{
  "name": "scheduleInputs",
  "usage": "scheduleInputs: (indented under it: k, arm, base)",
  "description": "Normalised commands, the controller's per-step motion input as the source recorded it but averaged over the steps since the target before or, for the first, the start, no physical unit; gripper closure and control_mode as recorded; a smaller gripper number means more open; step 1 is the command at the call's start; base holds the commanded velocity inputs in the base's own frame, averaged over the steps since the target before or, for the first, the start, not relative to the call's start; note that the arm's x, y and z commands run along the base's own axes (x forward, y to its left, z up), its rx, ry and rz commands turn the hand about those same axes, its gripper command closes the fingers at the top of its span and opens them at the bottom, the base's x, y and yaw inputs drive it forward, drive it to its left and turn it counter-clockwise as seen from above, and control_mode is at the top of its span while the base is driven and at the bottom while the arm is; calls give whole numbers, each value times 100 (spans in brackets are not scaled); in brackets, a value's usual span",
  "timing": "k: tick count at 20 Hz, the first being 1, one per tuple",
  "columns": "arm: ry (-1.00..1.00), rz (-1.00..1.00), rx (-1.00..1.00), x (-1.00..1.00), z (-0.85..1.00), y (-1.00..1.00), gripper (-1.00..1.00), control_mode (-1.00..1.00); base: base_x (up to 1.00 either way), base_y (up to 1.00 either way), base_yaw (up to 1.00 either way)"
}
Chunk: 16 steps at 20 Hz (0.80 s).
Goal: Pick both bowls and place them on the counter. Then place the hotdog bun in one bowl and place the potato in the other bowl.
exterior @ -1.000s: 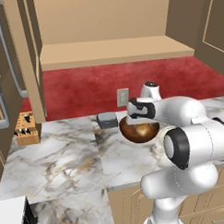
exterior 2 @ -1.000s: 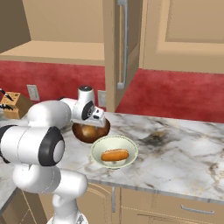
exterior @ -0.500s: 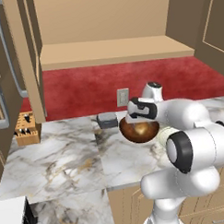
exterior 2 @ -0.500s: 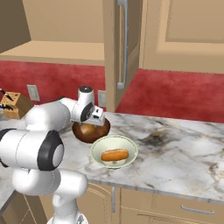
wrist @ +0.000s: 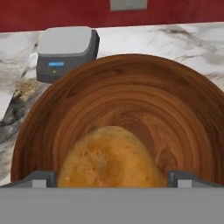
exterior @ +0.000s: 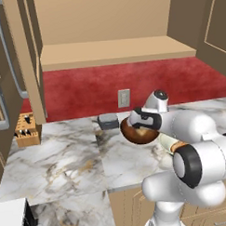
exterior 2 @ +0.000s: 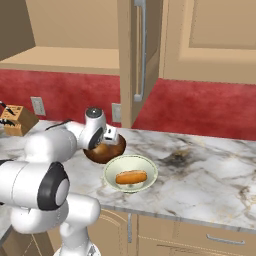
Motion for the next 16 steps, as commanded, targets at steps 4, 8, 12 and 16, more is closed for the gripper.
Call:
scheduleInputs:
  k: [4,8,12,16]
  arm:
    - [-5,5,5,-1,-12,3,-100,-100]
    - [18,4,2,3,0,3,-100,-100]
    - [27,7,0,6,11,1,-100,-100]
    - [4,7,0,1,37,1,-100,-100]
  base:
    - [0,0,0]
    - [0,0,0]
    - [0,0,0]
    - [0,0,0]
